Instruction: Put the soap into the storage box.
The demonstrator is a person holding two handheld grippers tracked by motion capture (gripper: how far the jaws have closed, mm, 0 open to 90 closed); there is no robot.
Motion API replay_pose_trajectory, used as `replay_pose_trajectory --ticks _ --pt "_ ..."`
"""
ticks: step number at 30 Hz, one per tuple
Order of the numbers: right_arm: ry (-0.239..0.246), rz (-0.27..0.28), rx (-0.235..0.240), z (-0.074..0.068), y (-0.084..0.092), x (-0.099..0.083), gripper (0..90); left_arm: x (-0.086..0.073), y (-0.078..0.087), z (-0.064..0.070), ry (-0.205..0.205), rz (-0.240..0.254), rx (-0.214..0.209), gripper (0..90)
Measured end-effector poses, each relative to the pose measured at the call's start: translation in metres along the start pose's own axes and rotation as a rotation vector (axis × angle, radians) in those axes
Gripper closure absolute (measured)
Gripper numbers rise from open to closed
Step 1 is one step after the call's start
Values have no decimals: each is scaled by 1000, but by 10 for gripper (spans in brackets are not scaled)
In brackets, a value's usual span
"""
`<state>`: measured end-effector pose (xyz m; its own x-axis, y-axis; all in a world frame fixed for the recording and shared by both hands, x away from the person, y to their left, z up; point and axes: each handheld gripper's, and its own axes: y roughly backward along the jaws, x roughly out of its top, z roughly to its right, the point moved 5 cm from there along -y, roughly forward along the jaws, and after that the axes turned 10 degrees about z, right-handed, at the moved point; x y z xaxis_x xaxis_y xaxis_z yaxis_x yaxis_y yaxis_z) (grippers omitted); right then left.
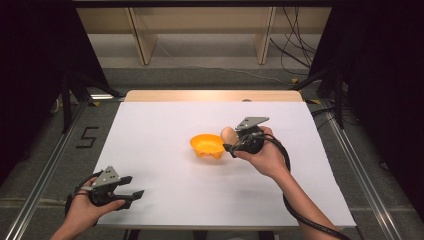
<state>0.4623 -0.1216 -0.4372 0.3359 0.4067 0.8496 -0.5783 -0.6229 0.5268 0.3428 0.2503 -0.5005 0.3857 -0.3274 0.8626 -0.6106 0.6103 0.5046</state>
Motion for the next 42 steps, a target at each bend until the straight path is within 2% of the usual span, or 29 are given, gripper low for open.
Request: replay_pose_trajectory --ticks 4,6,7,10,11,12,14,15,17,20,21,23,25,26,27,28,31,32,34,36,38,39,42 --pt "15 20 -5 2 -2 2 341 0 -1 2 13 11 -5 312" --pt "0 17 -10 0 -2 3 341 0 -1 1 13 11 -5 312" --pt "11 21 -7 1 -3 4 341 0 0 0 1 -8 -1 312" --pt "15 12 4 0 -3 6 341 0 0 0 -1 -4 -1 312" --pt "-10 2 0 -1 -3 6 341 0 0 0 -1 -1 1 312" --pt "4 24 -11 0 -5 7 341 0 0 -1 -1 -7 -1 312" --pt "12 18 -1 1 -5 8 341 0 0 0 0 -4 -1 312" --pt "-6 12 1 -1 -6 9 342 0 -1 1 13 11 -6 312" --pt "15 32 -3 0 -8 11 341 1 0 1 13 11 -6 312" --pt "17 14 4 0 -8 12 341 0 0 0 0 0 0 312" --pt "-4 15 -3 -1 -9 13 342 0 0 0 -1 0 0 312" --pt "11 7 4 0 -10 14 341 0 0 0 3 3 -1 312" --pt "7 12 6 0 -11 15 342 0 0 0 3 4 -1 312" --pt "21 39 -4 1 -13 16 341 0 0 0 3 4 -1 312" --pt "21 39 -4 1 -13 16 341 0 0 0 3 5 0 312" --pt "12 11 7 -1 -13 16 341 0 0 0 3 4 -1 312" --pt "22 24 5 0 -15 17 341 0 0 0 2 4 -1 312" --pt "10 15 5 -1 -15 17 341 0 0 0 3 5 -1 312" --pt "10 34 -6 0 -17 18 341 0 0 0 3 5 -1 312" --pt "14 3 14 0 -16 19 341 0 0 0 3 6 0 312" --pt "13 30 -3 0 -19 20 341 1 0 0 3 6 0 312" --pt "9 3 7 0 -18 19 341 1 0 0 5 8 -5 312" --pt "29 5 11 1 -19 20 341 0 0 0 3 5 -1 312"
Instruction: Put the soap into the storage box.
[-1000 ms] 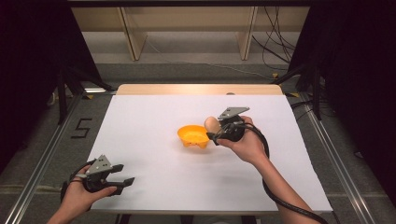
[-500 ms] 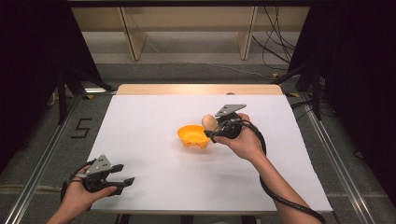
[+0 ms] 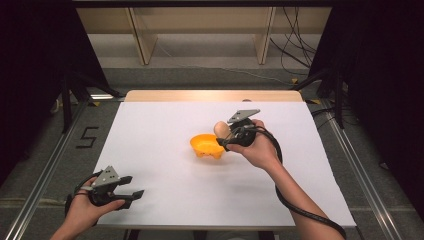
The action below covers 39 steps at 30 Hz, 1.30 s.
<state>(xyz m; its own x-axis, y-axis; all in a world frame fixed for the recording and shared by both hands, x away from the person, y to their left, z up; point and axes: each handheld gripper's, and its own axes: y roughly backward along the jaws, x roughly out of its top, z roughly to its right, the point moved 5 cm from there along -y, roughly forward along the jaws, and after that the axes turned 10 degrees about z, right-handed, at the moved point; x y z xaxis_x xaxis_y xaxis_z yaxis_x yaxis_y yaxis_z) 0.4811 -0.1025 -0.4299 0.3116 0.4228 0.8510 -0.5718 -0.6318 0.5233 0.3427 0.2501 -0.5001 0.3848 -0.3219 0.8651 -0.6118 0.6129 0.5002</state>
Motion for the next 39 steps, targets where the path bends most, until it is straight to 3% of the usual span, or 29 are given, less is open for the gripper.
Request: replay_pose_trajectory --ticks 6,8,17,26,30,32,33,39 --pt "-23 -2 -2 -2 -3 1 341 0 0 0 0 -1 0 312" --pt "0 -7 4 0 -3 2 341 0 0 0 0 1 0 312" --pt "0 1 0 -1 -9 4 341 0 0 0 0 0 -1 312" --pt "-4 -34 18 -2 -14 6 341 0 0 0 0 1 -2 312" --pt "22 -30 38 -1 -18 7 341 0 0 0 3 4 -6 312" --pt "5 -42 33 -2 -18 7 341 0 0 0 2 4 -6 312" --pt "35 -30 41 0 -20 8 341 0 0 0 1 3 -6 312" --pt "33 -34 50 -2 -24 9 341 1 0 0 2 4 -6 312"
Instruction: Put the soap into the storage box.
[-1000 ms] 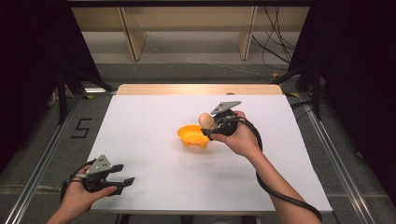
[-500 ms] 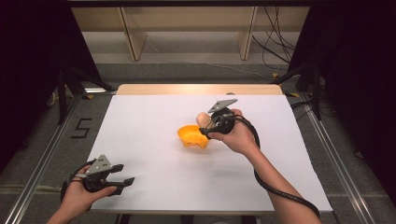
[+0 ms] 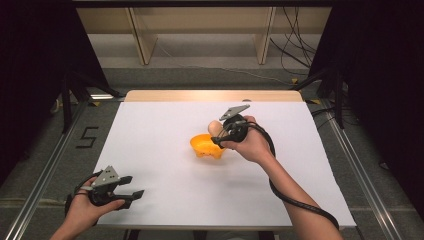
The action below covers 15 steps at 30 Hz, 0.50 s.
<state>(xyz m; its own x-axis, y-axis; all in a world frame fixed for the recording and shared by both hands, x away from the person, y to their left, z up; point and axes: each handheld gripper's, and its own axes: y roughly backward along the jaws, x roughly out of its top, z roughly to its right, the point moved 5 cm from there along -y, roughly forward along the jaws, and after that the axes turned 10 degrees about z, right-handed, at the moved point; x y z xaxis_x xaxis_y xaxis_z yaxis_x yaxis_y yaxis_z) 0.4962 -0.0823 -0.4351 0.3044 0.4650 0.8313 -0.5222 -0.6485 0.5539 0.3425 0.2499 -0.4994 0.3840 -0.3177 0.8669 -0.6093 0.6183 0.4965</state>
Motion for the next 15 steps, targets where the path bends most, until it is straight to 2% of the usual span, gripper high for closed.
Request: replay_pose_trajectory --ticks 3,5,6,7,9,11,12,14,15 --pt "26 -3 4 1 -2 0 341 0 0 0 -1 0 0 312" --pt "19 -17 13 0 -3 0 341 0 0 0 0 -1 -2 312" --pt "33 -37 33 1 -4 0 341 0 0 0 -2 -2 4 312" --pt "51 -35 38 1 -6 0 341 0 0 0 -1 -2 3 312" --pt "53 -58 60 0 -7 0 341 0 0 0 5 -1 3 312" --pt "80 -57 77 1 -10 -1 341 -1 -1 1 17 1 9 312" --pt "59 -73 92 0 -10 -1 341 -1 -1 1 16 1 9 312" --pt "68 -87 106 -1 -11 -1 341 -1 -1 1 16 1 9 312" --pt "82 -121 128 -2 -11 -2 340 -1 -1 1 16 1 9 312"
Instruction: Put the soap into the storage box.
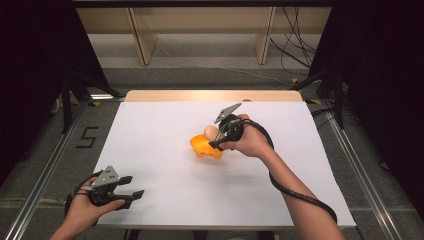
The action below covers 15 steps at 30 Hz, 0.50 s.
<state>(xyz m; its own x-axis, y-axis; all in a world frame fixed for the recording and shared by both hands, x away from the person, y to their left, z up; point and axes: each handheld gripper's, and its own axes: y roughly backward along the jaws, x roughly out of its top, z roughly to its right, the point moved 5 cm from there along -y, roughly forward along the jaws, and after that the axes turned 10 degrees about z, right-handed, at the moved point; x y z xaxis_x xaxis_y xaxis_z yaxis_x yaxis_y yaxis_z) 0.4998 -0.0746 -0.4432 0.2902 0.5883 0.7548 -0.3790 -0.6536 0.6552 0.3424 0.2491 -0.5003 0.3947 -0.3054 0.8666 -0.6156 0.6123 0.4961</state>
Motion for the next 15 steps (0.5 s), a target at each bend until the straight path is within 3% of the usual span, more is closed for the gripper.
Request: replay_pose_trajectory --ticks 1,3,15 --pt "35 2 16 1 -2 1 340 0 0 0 0 0 -1 312" --pt "47 -18 30 1 -2 1 340 0 0 0 3 2 -3 312" --pt "87 -42 36 4 -9 7 340 0 0 0 0 -3 -6 312"
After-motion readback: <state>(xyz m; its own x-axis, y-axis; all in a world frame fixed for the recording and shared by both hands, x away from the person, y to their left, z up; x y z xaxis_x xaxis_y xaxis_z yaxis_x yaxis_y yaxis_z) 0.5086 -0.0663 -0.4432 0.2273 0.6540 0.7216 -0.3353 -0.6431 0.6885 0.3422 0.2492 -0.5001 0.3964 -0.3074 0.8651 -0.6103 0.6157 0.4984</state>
